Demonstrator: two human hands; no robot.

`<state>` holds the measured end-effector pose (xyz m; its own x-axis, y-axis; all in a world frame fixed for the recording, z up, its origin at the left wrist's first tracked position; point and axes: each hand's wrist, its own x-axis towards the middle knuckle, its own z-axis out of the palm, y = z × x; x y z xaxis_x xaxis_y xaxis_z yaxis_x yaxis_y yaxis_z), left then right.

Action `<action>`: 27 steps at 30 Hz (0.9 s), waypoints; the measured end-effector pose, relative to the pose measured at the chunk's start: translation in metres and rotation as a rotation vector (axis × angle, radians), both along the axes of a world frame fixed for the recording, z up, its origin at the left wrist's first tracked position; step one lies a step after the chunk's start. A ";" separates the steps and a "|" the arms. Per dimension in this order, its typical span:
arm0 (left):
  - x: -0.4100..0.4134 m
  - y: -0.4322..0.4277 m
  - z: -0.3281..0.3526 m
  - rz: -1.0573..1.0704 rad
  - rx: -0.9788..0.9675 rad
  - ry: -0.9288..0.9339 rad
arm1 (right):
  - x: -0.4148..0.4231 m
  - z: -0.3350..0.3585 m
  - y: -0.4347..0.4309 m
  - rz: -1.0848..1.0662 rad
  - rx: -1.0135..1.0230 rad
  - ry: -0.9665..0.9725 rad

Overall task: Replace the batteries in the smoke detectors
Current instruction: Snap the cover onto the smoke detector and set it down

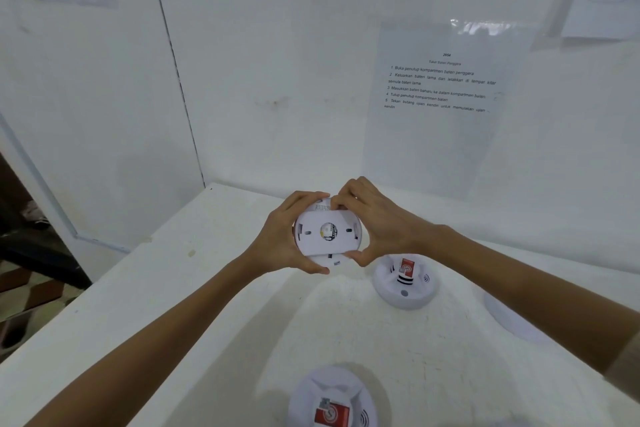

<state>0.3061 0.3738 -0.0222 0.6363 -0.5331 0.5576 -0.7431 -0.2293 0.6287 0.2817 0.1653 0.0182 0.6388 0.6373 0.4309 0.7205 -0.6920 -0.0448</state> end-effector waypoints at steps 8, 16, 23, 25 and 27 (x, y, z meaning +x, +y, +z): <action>0.003 -0.001 -0.002 -0.002 0.024 -0.033 | -0.002 0.000 0.000 -0.026 -0.018 -0.048; 0.007 0.000 -0.008 -0.011 0.041 -0.014 | -0.001 -0.008 0.003 -0.075 -0.052 -0.029; 0.009 -0.001 -0.007 -0.036 -0.010 -0.004 | -0.002 -0.011 0.000 -0.021 0.083 0.000; 0.011 -0.002 -0.005 -0.043 -0.009 -0.020 | -0.002 -0.012 0.000 -0.019 0.119 -0.006; 0.012 -0.003 -0.003 -0.054 -0.001 -0.036 | -0.004 -0.016 0.001 -0.027 0.140 -0.023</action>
